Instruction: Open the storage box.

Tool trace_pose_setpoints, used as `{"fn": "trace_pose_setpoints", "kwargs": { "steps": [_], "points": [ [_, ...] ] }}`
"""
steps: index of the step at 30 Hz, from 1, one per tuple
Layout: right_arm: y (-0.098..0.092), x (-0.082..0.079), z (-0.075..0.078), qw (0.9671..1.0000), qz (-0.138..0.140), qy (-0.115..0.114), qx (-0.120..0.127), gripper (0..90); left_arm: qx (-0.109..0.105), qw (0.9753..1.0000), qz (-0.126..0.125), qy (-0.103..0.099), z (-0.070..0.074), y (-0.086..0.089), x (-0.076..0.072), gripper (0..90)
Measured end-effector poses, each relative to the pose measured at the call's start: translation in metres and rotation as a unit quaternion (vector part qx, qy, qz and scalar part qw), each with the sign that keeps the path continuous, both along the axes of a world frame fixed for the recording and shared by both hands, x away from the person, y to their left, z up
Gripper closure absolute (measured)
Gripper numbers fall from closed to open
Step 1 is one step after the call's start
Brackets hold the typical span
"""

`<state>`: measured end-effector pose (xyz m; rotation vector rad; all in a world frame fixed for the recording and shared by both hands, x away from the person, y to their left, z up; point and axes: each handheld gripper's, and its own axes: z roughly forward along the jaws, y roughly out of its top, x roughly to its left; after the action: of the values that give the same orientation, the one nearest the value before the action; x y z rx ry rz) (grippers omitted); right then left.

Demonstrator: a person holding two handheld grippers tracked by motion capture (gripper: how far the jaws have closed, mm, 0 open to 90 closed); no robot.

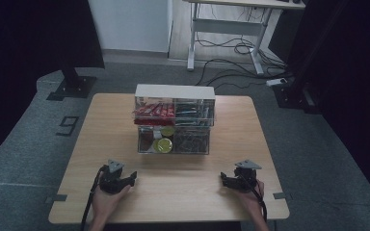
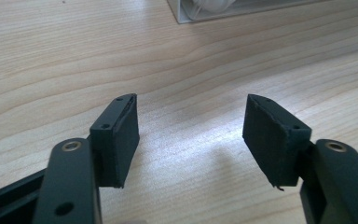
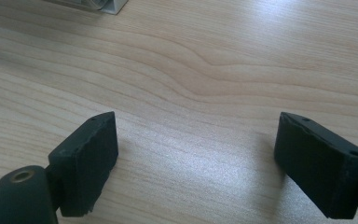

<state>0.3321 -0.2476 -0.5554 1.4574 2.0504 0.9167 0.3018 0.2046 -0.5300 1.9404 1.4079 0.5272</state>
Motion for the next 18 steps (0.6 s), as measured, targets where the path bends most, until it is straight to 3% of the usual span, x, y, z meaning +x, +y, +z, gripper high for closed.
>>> {"fn": "trace_pose_setpoints", "kwargs": {
  "steps": [9, 14, 18],
  "points": [
    [0.000, 0.000, 0.000, 1.0000, 0.000, 0.000, 0.001, 13.6, -0.026, 0.9991, 0.015, -0.029, 0.014, 0.006, -0.008, 49.7],
    [0.000, 0.000, 0.000, 1.0000, 0.000, 0.000, 0.001, 13.6, -0.036, 0.9987, 0.001, -0.036, 0.028, 0.006, -0.012, 53.1],
    [0.000, 0.000, 0.000, 1.0000, -0.001, 0.000, 0.001, 13.6, -0.044, 0.9981, -0.004, -0.044, 0.039, 0.006, -0.015, 63.1]
  ]
}}
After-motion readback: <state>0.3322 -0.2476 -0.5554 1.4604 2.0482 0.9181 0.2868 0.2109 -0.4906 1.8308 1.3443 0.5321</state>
